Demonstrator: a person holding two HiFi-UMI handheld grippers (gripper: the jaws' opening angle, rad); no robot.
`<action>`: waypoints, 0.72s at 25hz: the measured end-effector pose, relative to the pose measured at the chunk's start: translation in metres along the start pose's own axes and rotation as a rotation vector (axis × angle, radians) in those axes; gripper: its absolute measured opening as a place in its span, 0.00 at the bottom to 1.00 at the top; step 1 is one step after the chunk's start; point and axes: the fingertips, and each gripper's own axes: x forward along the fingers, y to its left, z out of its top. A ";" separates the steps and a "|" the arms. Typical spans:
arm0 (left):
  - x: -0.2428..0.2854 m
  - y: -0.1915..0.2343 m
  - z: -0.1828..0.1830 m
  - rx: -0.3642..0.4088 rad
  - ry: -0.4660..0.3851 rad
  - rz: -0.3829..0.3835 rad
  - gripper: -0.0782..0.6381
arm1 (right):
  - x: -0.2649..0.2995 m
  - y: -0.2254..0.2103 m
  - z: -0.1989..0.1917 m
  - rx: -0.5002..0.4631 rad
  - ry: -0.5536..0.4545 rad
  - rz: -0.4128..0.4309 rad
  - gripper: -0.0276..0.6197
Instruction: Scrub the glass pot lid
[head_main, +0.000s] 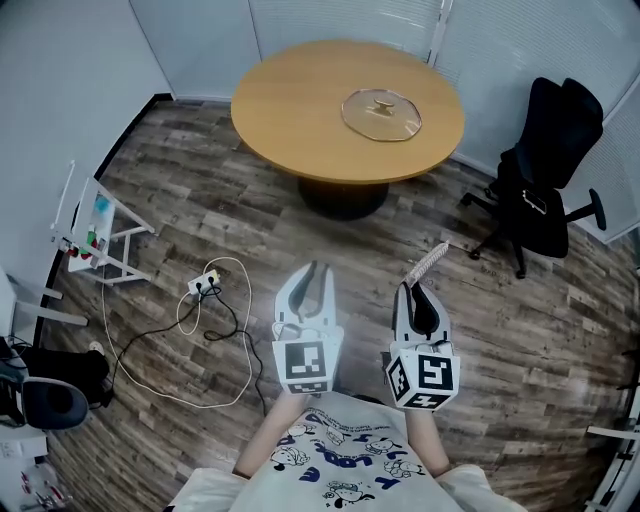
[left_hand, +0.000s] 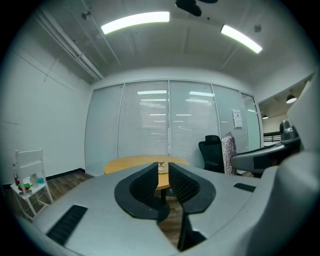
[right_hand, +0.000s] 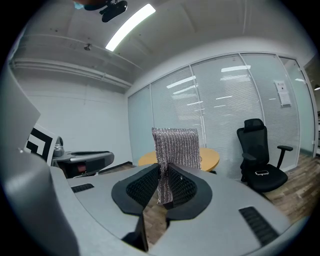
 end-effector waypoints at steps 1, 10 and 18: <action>0.009 0.004 0.002 0.000 0.000 -0.004 0.21 | 0.009 0.000 0.003 -0.001 -0.001 -0.002 0.15; 0.083 0.038 0.019 -0.002 -0.009 -0.034 0.21 | 0.086 -0.001 0.025 -0.009 -0.002 -0.025 0.15; 0.126 0.064 0.017 -0.019 0.003 -0.045 0.21 | 0.134 0.004 0.031 -0.021 0.007 -0.033 0.15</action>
